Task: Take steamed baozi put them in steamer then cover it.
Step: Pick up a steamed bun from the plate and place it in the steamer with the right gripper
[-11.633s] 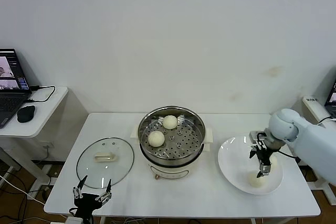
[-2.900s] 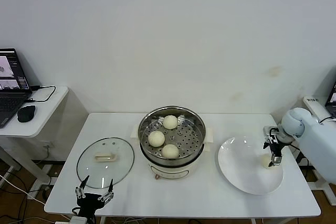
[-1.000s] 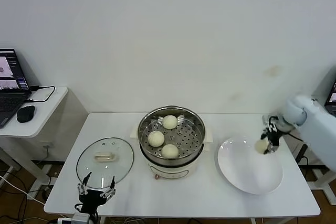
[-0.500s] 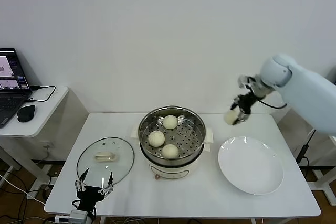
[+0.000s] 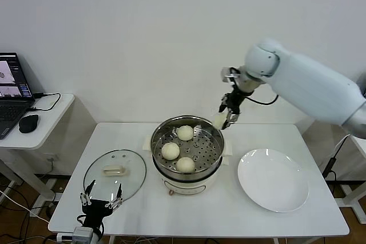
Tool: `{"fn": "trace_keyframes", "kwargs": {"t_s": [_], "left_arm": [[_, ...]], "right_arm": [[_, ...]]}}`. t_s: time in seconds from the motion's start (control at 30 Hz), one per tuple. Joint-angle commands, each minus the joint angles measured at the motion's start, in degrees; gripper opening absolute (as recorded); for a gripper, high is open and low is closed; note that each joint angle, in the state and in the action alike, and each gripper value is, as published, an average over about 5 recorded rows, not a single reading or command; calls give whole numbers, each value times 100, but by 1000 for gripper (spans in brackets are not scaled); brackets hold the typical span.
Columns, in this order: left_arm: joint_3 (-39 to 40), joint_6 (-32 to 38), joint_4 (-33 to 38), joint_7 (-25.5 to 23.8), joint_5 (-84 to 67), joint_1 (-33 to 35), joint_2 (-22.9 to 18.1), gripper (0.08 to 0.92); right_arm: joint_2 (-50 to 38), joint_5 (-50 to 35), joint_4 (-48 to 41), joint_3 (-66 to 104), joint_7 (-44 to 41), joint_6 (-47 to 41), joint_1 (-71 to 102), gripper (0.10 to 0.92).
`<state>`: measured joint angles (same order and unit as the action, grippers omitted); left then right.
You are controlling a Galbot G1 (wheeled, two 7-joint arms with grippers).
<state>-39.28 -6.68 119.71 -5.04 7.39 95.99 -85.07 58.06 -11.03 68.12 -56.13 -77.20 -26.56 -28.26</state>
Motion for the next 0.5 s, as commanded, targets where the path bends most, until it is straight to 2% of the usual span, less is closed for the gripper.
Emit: {"fn": "trace_keyframes", "kwargs": {"t_s": [0.03,0.5], "left_arm": [[-15,-1,2,-3,-29,0,29,823],[-9,1,-24,-1,-51,-5,22,823]], "right_arm": [[709,-53,-55,-315,14,-156,96,636],[913,679,-318,-394,182,11,686,636]]}}
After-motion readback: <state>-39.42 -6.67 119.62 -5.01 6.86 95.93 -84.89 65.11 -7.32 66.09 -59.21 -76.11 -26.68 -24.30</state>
